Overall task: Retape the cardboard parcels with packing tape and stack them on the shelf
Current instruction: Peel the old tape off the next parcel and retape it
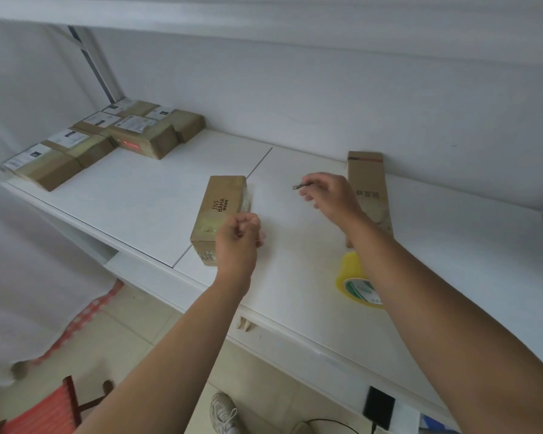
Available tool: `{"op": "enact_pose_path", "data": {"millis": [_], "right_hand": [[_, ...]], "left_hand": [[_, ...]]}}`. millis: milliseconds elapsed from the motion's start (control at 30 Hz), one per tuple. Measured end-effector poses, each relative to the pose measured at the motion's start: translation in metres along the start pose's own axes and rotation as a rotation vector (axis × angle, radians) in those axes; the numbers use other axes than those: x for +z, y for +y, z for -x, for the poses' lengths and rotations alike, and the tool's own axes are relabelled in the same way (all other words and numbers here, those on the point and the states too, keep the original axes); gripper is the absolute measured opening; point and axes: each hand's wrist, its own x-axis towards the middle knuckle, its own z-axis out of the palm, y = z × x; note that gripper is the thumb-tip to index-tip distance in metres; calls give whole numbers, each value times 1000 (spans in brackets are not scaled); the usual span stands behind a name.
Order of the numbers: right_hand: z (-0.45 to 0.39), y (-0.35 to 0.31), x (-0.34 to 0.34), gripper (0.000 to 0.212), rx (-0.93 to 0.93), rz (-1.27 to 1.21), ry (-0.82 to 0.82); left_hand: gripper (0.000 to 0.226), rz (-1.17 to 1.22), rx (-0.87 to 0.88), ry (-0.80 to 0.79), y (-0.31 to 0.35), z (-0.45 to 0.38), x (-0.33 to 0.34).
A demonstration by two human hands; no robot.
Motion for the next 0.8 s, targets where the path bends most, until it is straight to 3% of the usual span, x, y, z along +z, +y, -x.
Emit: {"op": "enact_pose_path", "data": {"millis": [100, 200, 333, 433, 533, 633, 800], "right_hand": [[-4, -14, -10, 11, -39, -133, 111], [-5, -30, -5, 22, 95, -422, 195], [2, -22, 2, 27, 365, -835, 58], [6, -18, -7, 22, 367, -911, -15], [8, -20, -16, 22, 319, -913, -114], [14, -21, -21, 24, 227, -711, -242], [26, -9, -20, 18, 184, -545, -298]], "left_hand": [[7, -10, -13, -24, 1, 1, 2], [4, -16, -21, -31, -1, -1, 5], [11, -33, -28, 9, -6, -4, 6], [20, -26, -87, 16, -13, -8, 1], [24, -36, -163, 1, -21, -9, 0], [18, -22, -219, 11, -26, -10, 2], [6, 33, -280, -4, -21, -15, -1]]}}
